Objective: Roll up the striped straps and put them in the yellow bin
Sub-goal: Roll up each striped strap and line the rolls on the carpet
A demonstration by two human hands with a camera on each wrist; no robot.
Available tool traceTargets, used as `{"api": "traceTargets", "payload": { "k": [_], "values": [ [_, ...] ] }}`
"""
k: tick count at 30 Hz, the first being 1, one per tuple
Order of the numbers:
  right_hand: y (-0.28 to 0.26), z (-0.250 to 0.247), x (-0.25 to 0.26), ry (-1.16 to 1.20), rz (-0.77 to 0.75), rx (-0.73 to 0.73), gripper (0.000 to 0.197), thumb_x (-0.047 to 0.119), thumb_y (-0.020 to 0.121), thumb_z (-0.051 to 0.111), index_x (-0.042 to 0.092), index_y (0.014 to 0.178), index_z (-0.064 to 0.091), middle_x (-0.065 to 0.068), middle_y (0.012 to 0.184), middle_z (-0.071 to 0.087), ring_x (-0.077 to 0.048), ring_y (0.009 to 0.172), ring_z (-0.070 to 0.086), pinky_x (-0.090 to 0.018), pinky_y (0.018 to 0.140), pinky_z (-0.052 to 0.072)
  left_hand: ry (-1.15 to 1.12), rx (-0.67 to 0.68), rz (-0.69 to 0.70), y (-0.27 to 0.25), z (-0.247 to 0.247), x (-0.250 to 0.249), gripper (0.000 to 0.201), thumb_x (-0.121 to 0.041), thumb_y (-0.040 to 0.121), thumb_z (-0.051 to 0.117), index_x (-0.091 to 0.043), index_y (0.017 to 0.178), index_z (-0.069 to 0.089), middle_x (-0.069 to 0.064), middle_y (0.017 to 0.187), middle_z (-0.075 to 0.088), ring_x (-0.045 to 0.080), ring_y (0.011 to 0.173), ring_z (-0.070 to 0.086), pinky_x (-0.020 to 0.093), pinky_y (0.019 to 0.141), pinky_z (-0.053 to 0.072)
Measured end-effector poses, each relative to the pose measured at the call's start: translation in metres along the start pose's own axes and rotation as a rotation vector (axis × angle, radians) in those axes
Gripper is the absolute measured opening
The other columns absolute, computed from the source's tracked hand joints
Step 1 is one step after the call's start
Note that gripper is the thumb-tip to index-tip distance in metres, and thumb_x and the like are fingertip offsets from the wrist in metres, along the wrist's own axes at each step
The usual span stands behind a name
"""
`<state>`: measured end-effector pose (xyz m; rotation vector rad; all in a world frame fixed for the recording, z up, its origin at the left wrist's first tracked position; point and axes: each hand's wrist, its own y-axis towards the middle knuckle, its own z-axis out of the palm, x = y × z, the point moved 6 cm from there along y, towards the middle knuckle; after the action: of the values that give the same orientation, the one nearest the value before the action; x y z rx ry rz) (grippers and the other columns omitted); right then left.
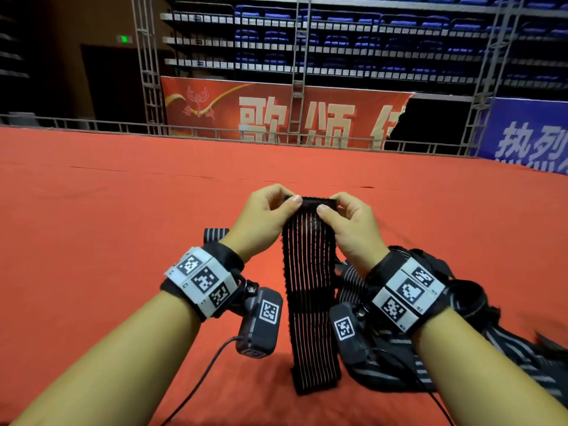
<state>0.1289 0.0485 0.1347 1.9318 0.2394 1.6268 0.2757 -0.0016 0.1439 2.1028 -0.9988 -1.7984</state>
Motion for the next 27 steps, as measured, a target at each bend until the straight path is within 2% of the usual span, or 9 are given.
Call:
{"api": "traceTargets", "payload": {
  "k": [5, 7, 11, 13, 15, 18, 22, 24, 27],
  "values": [
    [0.007, -0.023, -0.01, -0.048, 0.142, -0.017, 0.02, -0.006, 0.09, 0.054, 0.01, 0.077, 0.051, -0.005, 0.065, 0.053, -0.002, 0.042, 0.046, -0.019, 0.043, 0.038, 0.08, -0.04, 0.018, 0.007, 0.002, 0.001, 0.018, -0.014, 0.097, 0.058, -0.016, 0.079, 0.059, 0.003, 0.075, 0.058, 0.009, 0.064, 0.05, 0.022, 0.061, 0.042],
    [0.01, -0.044, -0.028, -0.262, 0.204, -0.036, 0.021, -0.007, 0.085, 0.051, 0.012, 0.078, 0.054, -0.007, 0.069, 0.057, -0.005, 0.046, 0.05, -0.021, 0.046, 0.038, 0.103, -0.056, -0.004, 0.007, 0.003, 0.009, 0.02, -0.016, 0.097, 0.058, -0.018, 0.077, 0.058, 0.001, 0.073, 0.057, 0.008, 0.063, 0.049, 0.022, 0.06, 0.041],
    [0.001, -0.076, -0.087, -0.978, 0.397, 0.127, 0.01, 0.014, 0.081, 0.057, 0.019, 0.089, 0.057, -0.008, 0.095, 0.064, -0.029, 0.093, 0.061, -0.03, 0.075, 0.046, 0.101, -0.049, -0.089, 0.005, 0.016, 0.035, 0.02, -0.018, 0.097, 0.058, -0.017, 0.077, 0.059, 0.002, 0.074, 0.056, 0.01, 0.065, 0.049, 0.026, 0.063, 0.041],
    [-0.011, -0.083, -0.116, -1.263, 0.521, 0.265, 0.035, 0.029, 0.078, 0.061, 0.019, 0.111, 0.052, -0.013, 0.115, 0.053, -0.036, 0.114, 0.048, -0.039, 0.093, 0.043, 0.115, -0.037, -0.125, 0.004, 0.025, 0.049, 0.02, -0.018, 0.097, 0.058, -0.015, 0.078, 0.059, 0.0, 0.073, 0.056, 0.01, 0.064, 0.049, 0.027, 0.062, 0.041],
    [-0.02, -0.086, -0.136, -1.422, 0.59, 0.373, 0.063, 0.031, 0.075, 0.067, 0.021, 0.13, 0.038, -0.015, 0.127, 0.039, -0.037, 0.122, 0.036, -0.045, 0.099, 0.039, 0.128, -0.019, -0.152, 0.004, 0.034, 0.062, 0.017, -0.017, 0.098, 0.058, -0.011, 0.082, 0.061, -0.001, 0.071, 0.056, 0.008, 0.062, 0.049, 0.025, 0.06, 0.041],
    [-0.027, -0.086, -0.153, -1.483, 0.518, 0.455, 0.084, 0.023, 0.079, 0.066, 0.033, 0.147, 0.019, -0.015, 0.133, 0.031, -0.036, 0.125, 0.033, -0.047, 0.102, 0.038, 0.152, 0.008, -0.186, 0.003, 0.043, 0.081, 0.016, -0.018, 0.098, 0.057, -0.008, 0.087, 0.063, -0.003, 0.071, 0.057, 0.006, 0.06, 0.05, 0.017, 0.055, 0.041],
    [-0.023, -0.087, -0.157, -1.465, 0.273, 0.547, 0.09, 0.009, 0.084, 0.055, 0.043, 0.151, 0.006, -0.013, 0.13, 0.029, -0.036, 0.118, 0.037, -0.046, 0.098, 0.042, 0.156, 0.017, -0.228, 0.006, 0.05, 0.1, 0.016, -0.019, 0.098, 0.058, -0.012, 0.083, 0.061, -0.003, 0.069, 0.057, 0.005, 0.055, 0.049, 0.015, 0.05, 0.041],
    [-0.02, -0.085, -0.154, -1.467, 0.183, 0.575, 0.084, 0.012, 0.084, 0.055, 0.043, 0.151, 0.014, -0.012, 0.129, 0.032, -0.034, 0.115, 0.038, -0.046, 0.097, 0.041, 0.146, 0.017, -0.242, 0.008, 0.051, 0.104, 0.018, -0.019, 0.098, 0.057, -0.013, 0.081, 0.06, -0.002, 0.069, 0.056, 0.007, 0.056, 0.049, 0.02, 0.052, 0.041],
    [-0.017, -0.073, -0.147, -1.482, 0.065, 0.61, 0.058, 0.025, 0.085, 0.06, 0.037, 0.14, 0.044, -0.008, 0.125, 0.039, -0.03, 0.115, 0.038, -0.044, 0.096, 0.04, 0.118, -0.004, -0.248, 0.009, 0.049, 0.103, 0.019, -0.02, 0.098, 0.057, -0.012, 0.081, 0.059, 0.001, 0.072, 0.056, 0.011, 0.059, 0.049, 0.025, 0.056, 0.041]
  ]
}}
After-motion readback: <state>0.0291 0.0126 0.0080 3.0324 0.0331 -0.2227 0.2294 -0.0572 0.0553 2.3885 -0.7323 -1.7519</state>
